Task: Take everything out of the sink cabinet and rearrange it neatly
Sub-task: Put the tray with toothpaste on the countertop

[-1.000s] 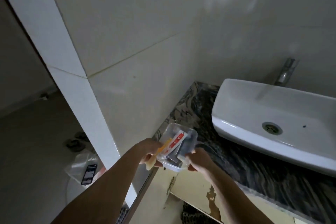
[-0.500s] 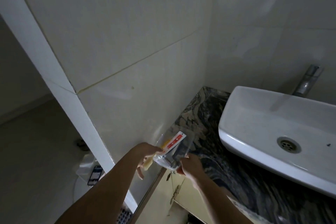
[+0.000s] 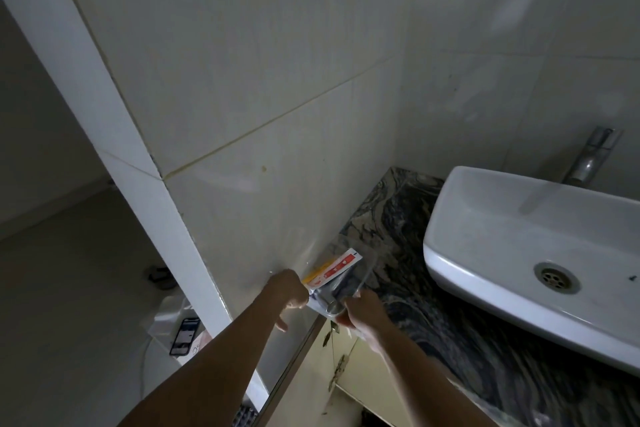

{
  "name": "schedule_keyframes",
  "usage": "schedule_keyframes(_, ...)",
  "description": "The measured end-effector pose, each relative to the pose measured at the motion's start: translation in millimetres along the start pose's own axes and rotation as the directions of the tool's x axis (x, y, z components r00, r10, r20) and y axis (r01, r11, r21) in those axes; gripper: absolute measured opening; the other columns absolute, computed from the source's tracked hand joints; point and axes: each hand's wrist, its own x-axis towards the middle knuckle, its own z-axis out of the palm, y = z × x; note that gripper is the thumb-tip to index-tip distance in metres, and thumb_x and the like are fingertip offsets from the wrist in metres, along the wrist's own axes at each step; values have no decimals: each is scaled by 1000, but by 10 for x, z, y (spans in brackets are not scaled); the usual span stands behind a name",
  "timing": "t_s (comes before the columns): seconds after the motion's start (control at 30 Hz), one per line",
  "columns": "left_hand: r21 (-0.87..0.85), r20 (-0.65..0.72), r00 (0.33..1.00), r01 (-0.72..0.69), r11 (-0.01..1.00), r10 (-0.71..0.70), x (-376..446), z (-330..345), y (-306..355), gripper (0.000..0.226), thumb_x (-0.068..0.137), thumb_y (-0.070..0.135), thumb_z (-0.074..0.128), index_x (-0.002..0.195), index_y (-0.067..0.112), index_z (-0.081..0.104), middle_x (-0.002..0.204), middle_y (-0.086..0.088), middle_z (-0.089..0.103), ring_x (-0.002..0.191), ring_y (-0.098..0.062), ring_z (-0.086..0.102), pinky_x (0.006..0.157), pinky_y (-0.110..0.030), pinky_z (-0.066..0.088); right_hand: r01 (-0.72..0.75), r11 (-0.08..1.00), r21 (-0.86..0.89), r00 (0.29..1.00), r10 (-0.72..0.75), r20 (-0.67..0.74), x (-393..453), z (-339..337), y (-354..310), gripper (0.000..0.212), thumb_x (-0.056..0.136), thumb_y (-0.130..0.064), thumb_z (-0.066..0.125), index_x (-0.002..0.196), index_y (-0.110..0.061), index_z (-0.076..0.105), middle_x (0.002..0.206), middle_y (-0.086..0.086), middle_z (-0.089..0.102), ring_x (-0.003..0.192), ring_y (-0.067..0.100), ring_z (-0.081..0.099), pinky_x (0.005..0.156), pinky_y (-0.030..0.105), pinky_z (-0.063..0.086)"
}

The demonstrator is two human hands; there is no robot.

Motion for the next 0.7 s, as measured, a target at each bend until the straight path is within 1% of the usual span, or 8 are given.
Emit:
schedule_keyframes(0.07,203,-115,987,-89,975,114,-75,-15,-18,28,90,14,57,116,4,49,116,-16,55,100,-31,63,77,-35,59,-33,999,34,999,32,23,-94,-6,-19,7,93,-9,53,87,-11,57,79,3,62,67,8,60,61,17,52)
schedule_keyframes(0.13,392,-215,938,-171,904,271,-135,-24,-33,39,91,27,59,122,7,47,121,-12,56,109,-28,60,88,-33,51,-25,1000,-3,1000,25,16,-139,-23,5,8,93,-10,54,85,-13,55,80,2,60,67,6,58,58,12,49)
schedule_keyframes(0.2,457,-246,891,-241,856,382,-223,-23,-84,44,90,36,58,123,10,44,122,-9,54,112,-25,57,91,-33,47,17,998,-60,999,-18,-29,-253,-27,30,5,95,-17,53,96,-12,55,78,-1,57,65,4,55,57,12,45)
schedule_keyframes(0.27,450,-232,862,-316,835,451,-311,11,-173,43,91,37,57,123,11,44,120,-9,54,110,-24,58,89,-32,47,57,996,-74,996,-62,-70,-419,-29,62,14,96,-24,52,105,-13,55,76,-1,58,61,5,53,55,13,44)
schedule_keyframes(0.4,396,-114,832,-463,793,542,-586,211,-530,40,94,36,52,127,14,48,125,-6,59,108,-23,62,79,-25,44,34,999,0,983,-33,-182,-933,29,239,18,94,-21,54,110,-14,51,90,4,60,70,12,61,61,20,52)
schedule_keyframes(0.5,389,51,840,-514,764,540,-906,428,-863,52,93,38,54,137,16,40,134,-5,54,118,-24,56,90,-29,45,-54,998,24,975,58,-215,-1369,110,546,34,91,-18,59,123,-9,52,110,13,63,73,19,66,63,25,56)
schedule_keyframes(0.63,378,212,837,-546,748,504,-1305,747,-1353,58,91,41,56,139,13,40,144,-10,43,131,-26,42,101,-33,38,-129,991,22,972,131,-193,-2007,281,979,24,91,-14,60,114,-8,56,99,9,64,63,15,65,53,20,54)
schedule_keyframes(0.7,382,286,825,-565,732,487,-1475,950,-1603,60,90,43,56,140,14,40,144,-9,44,131,-26,42,102,-34,37,-172,985,-27,977,166,-135,-2287,387,1180,16,92,-15,59,107,-11,56,102,9,64,65,14,65,54,19,53)
